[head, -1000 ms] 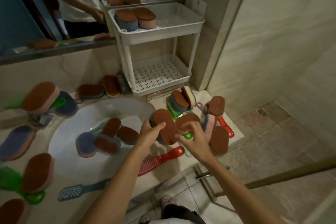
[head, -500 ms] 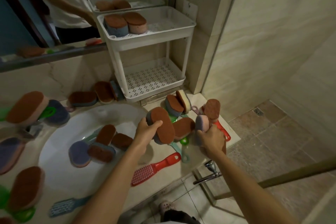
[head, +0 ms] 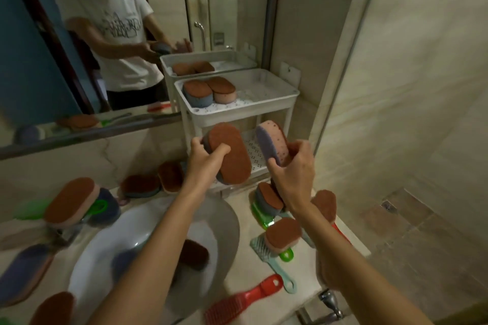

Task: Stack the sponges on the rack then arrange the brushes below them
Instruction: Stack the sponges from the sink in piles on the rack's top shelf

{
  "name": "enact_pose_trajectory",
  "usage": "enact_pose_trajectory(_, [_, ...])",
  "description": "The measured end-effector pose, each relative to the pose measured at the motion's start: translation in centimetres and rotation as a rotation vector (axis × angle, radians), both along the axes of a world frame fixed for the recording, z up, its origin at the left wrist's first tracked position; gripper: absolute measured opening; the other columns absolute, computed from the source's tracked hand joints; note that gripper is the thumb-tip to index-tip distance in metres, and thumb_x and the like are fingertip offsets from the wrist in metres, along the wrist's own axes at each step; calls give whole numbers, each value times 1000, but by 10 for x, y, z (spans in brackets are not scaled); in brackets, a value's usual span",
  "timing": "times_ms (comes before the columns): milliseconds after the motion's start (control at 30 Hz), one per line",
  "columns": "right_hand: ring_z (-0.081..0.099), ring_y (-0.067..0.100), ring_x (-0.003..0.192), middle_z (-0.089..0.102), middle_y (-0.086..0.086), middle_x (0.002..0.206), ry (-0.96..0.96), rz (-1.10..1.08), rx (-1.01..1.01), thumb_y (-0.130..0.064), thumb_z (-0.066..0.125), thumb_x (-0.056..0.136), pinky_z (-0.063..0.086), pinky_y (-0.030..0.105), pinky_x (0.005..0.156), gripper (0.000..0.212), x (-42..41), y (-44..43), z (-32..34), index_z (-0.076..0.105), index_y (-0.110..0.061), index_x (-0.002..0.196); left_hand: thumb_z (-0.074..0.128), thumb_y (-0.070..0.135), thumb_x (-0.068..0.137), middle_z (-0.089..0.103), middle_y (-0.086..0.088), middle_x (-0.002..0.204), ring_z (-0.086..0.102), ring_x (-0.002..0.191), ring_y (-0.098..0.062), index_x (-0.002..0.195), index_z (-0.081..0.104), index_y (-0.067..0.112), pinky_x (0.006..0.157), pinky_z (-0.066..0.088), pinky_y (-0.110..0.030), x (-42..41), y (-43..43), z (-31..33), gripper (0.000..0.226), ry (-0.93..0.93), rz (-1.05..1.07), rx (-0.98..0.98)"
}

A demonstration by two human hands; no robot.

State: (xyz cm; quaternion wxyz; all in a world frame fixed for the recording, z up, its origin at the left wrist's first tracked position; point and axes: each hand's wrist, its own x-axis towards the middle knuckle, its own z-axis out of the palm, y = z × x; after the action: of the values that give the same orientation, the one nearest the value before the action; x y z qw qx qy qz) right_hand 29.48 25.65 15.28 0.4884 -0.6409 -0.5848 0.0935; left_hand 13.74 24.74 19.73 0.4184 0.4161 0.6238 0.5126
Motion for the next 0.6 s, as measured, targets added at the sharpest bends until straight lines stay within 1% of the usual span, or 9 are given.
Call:
enact_pose_trajectory(67, [50,16,89,47,2,98,-4,19,60,-22,72,74,46,22,69,41,-8,18,23,47,-10,104,59,21,87,55,-1,109,54,85,-13,127,45,11,59,41,-20,-8,16,24,43,-27,21,54])
enact_pose_trajectory(100, [49,15,91,50,4,101,-12,37,82,-22,72,75,43,20,69,41,-12,28,34,49,-10,106,59,21,87,57,-1,109,55,86,-13,126,47,11,59,42,-19,-11,24,35,42,-48,35,80])
enact_pose_trajectory(200, [49,17,101,55,7,110,-50,98,144,-22,71,75,37,20,76,43,-21,66,62,52,-9,111,58,25,88,63,-8,116,59,95,-19,125,52,10,63,45,-20,-20,51,61,40,-120,66,124])
enact_pose_trajectory(267, [48,20,104,56,9,111,-66,128,180,-20,70,76,34,19,78,42,-27,92,78,53,-7,113,57,28,89,64,-8,117,60,96,-20,124,54,10,62,45,-22,-27,72,73,40,-146,93,128])
enact_pose_trajectory(300, [48,21,106,55,10,112,-71,144,180,-20,70,76,35,20,79,42,-29,105,85,53,-7,113,56,30,88,64,-8,118,60,96,-20,125,54,10,63,45,-23,-29,83,79,42,-161,109,117])
enact_pose_trajectory(400, [46,24,111,53,11,115,-120,178,142,-20,68,78,41,30,87,43,-33,145,95,51,-7,116,55,35,87,60,-6,119,55,101,-21,126,51,13,73,45,-29,-34,114,90,45,-232,136,53])
enact_pose_trajectory(500, [45,24,112,51,10,116,-222,205,117,-18,66,81,43,33,91,39,-31,185,98,51,-8,115,55,35,88,57,-5,112,51,101,-20,114,52,18,80,42,-30,-35,146,96,31,-353,156,7])
enact_pose_trajectory(600, [46,27,112,51,11,118,-387,232,87,-22,62,86,43,35,90,36,-28,222,97,51,-6,116,55,33,87,59,-8,115,53,101,-22,110,53,19,82,44,-33,-34,177,96,27,-459,174,-13])
